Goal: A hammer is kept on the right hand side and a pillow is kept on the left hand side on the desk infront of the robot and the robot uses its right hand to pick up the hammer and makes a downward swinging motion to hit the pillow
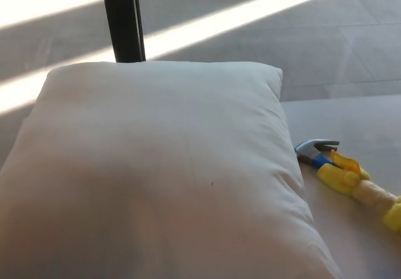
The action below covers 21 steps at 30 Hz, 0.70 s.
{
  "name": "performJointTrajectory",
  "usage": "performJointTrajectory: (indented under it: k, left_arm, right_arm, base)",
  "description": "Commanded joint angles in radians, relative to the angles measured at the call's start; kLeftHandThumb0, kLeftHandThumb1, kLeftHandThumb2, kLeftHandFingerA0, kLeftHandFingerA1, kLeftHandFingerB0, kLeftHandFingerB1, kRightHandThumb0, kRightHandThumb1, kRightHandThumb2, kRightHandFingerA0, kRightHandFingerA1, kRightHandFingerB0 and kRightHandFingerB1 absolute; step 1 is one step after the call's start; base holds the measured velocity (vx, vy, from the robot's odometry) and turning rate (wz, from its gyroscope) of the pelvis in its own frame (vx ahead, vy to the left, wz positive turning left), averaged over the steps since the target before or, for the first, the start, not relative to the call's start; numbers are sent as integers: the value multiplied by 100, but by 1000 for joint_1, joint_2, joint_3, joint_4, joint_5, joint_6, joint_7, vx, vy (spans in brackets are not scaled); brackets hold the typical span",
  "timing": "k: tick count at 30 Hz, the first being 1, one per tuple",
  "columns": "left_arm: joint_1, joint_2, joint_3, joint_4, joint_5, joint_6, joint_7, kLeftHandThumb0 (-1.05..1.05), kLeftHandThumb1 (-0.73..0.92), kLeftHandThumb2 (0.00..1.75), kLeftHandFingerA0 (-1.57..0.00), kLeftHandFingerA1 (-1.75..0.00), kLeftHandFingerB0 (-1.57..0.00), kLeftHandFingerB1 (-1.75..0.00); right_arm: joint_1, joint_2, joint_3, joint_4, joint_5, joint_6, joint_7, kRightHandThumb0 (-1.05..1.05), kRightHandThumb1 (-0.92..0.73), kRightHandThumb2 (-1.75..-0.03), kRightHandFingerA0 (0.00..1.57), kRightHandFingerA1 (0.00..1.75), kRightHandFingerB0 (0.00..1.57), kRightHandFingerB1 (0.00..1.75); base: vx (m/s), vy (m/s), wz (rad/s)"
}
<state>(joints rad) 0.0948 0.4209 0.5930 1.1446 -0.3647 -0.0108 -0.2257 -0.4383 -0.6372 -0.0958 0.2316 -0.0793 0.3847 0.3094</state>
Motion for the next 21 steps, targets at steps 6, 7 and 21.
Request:
performJointTrajectory:
  k: [6,7,21]
  left_arm:
    - [-37,12,37,-68,-53,31,-31,-105,10,126,-76,-146,-77,-136]
    - [-43,16,38,-64,-55,27,-39,-102,14,130,-75,-142,-73,-132]
    - [-47,37,36,-58,-37,18,-31,-105,16,126,-79,-141,-92,-131]
  right_arm:
    - [346,281,-609,-259,127,-116,-387,-47,-52,-82,24,66,36,55]
    - [355,347,-639,-255,94,-132,-503,-30,-63,-59,30,65,47,41]
    - [345,519,-922,2,195,-100,-767,-41,-74,-62,2,54,20,36]
  base:
    - [0,0,0]
    - [0,0,0]
    - [0,0,0]
